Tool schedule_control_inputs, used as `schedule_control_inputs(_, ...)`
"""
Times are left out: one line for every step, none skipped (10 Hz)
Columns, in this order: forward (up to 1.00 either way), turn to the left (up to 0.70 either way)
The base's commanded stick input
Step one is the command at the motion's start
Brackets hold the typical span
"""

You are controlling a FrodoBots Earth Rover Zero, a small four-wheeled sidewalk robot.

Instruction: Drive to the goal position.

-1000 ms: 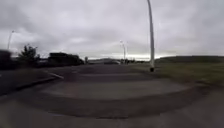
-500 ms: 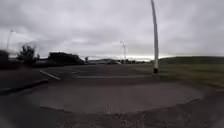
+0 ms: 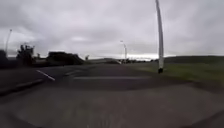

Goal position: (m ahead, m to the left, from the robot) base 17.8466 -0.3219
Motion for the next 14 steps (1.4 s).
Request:
schedule_control_inputs(1.00, 0.00)
schedule_control_inputs(1.00, 0.00)
schedule_control_inputs(1.00, 0.00)
schedule_control_inputs(1.00, 0.00)
schedule_control_inputs(1.00, 0.00)
schedule_control_inputs(1.00, 0.00)
schedule_control_inputs(1.00, 0.00)
schedule_control_inputs(1.00, 0.00)
schedule_control_inputs(1.00, -0.02)
schedule_control_inputs(1.00, -0.19)
schedule_control_inputs(1.00, -0.36)
schedule_control_inputs(1.00, 0.00)
schedule_control_inputs(1.00, 0.00)
schedule_control_inputs(1.00, 0.00)
